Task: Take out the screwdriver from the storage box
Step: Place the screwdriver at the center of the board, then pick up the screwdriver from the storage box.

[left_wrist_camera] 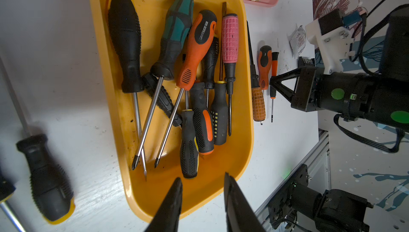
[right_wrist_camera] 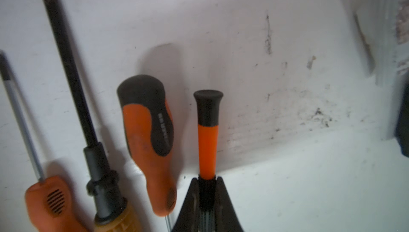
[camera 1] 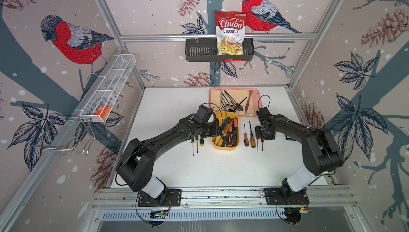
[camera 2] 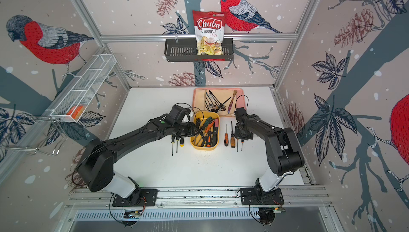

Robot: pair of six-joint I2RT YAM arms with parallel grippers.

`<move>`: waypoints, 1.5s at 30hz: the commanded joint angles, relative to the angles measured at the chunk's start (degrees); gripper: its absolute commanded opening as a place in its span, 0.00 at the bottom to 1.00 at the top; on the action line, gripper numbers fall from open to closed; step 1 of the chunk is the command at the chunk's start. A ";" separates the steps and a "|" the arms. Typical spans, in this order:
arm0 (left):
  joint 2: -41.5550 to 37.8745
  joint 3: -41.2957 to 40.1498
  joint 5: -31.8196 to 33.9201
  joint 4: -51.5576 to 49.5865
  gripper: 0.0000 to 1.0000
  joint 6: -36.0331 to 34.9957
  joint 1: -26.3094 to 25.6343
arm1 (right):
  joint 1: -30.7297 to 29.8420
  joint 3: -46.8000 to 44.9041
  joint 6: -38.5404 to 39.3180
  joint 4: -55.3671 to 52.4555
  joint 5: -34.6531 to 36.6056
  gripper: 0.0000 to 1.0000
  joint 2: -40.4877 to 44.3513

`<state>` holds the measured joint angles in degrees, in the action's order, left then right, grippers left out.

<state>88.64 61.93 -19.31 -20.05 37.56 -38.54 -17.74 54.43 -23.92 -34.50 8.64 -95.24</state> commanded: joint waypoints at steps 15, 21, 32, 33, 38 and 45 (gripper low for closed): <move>1.33 1.76 0.16 -0.20 0.35 -0.37 -0.13 | -0.24 0.63 -0.44 -1.66 -0.16 0.30 4.18; 3.66 4.89 1.27 -2.58 0.35 -1.06 -0.20 | -0.77 1.72 -0.80 -3.90 -2.71 0.30 11.47; 12.85 16.25 6.50 -11.12 0.35 -5.44 -1.16 | -3.62 -0.58 -1.66 -3.56 -12.02 0.34 25.86; 13.86 17.29 6.81 -11.80 0.35 -5.80 -1.10 | -3.99 -0.79 -1.66 -3.47 -12.90 0.34 26.79; 19.71 23.71 9.40 -15.33 0.37 -8.79 -1.12 | -5.11 -3.02 -2.17 -2.38 -17.59 0.38 31.87; 28.05 33.19 12.14 -20.13 0.40 -13.94 -1.01 | -5.31 -7.42 -3.01 0.07 -24.12 0.42 38.37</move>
<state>115.02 92.71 -8.93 -36.67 26.96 -39.53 -22.90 48.10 -25.87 -36.51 -11.51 -58.35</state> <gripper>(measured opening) 0.398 0.421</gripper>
